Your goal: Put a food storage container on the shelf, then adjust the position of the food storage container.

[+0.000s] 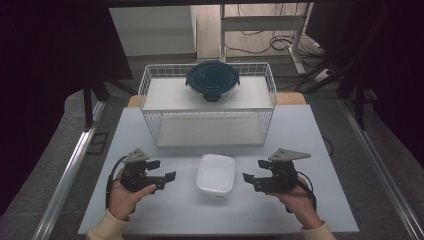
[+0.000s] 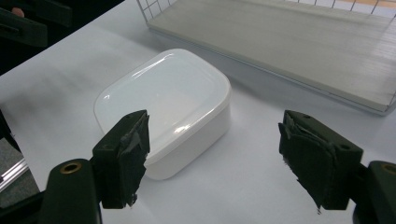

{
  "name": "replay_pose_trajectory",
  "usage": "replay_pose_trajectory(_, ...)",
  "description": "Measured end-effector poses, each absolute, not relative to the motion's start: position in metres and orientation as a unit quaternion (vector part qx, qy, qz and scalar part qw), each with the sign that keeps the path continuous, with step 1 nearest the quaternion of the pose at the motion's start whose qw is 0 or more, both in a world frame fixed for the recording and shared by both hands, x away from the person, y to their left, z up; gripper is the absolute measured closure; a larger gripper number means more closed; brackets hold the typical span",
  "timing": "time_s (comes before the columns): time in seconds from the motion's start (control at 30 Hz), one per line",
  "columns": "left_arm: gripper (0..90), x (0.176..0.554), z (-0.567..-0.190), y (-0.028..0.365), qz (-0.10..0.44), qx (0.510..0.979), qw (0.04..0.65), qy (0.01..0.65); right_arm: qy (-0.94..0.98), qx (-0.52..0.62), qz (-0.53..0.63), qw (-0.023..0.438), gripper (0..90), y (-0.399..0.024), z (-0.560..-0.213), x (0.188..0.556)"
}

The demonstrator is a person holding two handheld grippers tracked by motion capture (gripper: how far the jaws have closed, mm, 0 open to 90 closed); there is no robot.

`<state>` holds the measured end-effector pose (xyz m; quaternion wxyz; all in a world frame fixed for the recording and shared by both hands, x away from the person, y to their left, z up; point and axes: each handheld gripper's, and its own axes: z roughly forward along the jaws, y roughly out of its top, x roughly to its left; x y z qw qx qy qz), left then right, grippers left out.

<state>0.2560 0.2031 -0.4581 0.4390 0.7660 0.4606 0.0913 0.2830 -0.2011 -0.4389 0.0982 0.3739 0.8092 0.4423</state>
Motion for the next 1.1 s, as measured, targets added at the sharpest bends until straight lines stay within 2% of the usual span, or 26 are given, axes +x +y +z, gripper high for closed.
replay_pose_trajectory(0.47,22.2,0.261,-0.468,0.207,0.07,0.762,0.441,0.47,0.804,0.392,0.428,0.129,22.4,-0.214,-0.437,0.29)
replay_pose_trajectory(1.1,24.3,0.262,-0.468,0.206,0.075,0.76,0.437,0.476,0.791,0.415,0.436,0.107,22.9,-0.224,-0.432,0.296)
